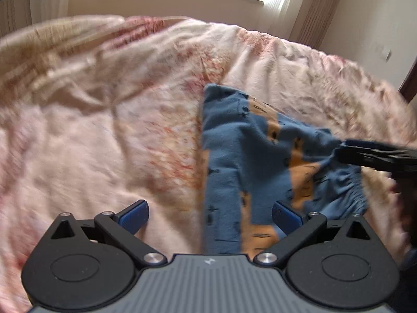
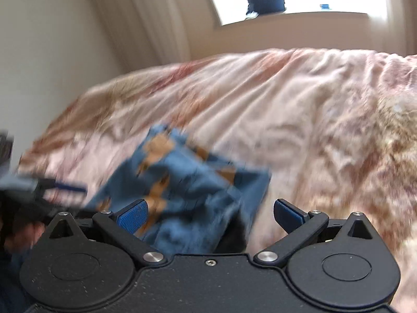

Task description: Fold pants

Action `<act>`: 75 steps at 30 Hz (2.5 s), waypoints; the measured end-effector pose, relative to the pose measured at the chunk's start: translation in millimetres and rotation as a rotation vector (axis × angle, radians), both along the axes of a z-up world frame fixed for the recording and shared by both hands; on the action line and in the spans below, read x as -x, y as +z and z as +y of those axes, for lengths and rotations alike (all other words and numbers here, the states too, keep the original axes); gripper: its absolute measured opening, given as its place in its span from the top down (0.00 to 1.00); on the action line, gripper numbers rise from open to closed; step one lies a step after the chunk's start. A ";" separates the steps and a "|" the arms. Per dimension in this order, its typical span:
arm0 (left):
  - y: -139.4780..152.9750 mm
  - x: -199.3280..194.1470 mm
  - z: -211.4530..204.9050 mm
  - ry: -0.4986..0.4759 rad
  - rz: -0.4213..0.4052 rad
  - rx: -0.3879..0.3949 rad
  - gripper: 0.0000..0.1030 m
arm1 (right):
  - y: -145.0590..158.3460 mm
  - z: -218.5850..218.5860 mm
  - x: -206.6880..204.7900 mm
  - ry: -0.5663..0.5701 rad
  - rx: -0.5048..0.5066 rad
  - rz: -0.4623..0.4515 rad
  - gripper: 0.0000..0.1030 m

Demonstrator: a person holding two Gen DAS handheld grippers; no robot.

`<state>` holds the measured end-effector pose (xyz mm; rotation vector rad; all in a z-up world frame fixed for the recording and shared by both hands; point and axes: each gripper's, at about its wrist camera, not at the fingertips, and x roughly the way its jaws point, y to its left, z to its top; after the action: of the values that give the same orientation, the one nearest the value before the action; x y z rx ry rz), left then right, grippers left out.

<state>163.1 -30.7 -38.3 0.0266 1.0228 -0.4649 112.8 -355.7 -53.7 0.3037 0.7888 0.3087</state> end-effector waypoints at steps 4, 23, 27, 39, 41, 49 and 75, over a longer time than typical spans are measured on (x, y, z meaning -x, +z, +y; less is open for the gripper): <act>-6.7 -5.0 0.1 0.020 0.027 0.022 0.38 | -25.7 -8.3 -21.3 -0.089 -0.028 0.064 0.04; 6.1 16.8 -13.2 -0.033 -0.047 -0.032 0.76 | -8.0 19.3 -8.6 -0.078 0.169 -0.032 0.63; 13.0 23.1 -12.0 -0.026 -0.069 -0.040 0.78 | -9.3 26.3 -8.3 -0.045 0.177 -0.039 0.84; 47.9 12.9 1.9 0.087 -0.319 -0.041 0.81 | 37.5 57.6 -19.8 0.000 0.285 -0.266 0.91; 47.5 -0.2 5.8 0.110 -0.338 -0.073 0.80 | 48.0 64.9 -33.7 0.011 0.282 -0.306 0.91; 2.6 -41.0 33.6 0.222 -0.157 -0.038 0.60 | 2.0 97.1 -97.8 0.062 0.309 -0.183 0.87; 73.3 115.8 59.8 0.331 -0.372 -0.112 0.00 | 88.7 114.0 127.9 -0.177 0.156 -0.378 0.01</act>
<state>47.3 29.1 35.0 0.0413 0.6679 -0.0934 -15.1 -241.7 35.0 0.1598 0.4064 0.1301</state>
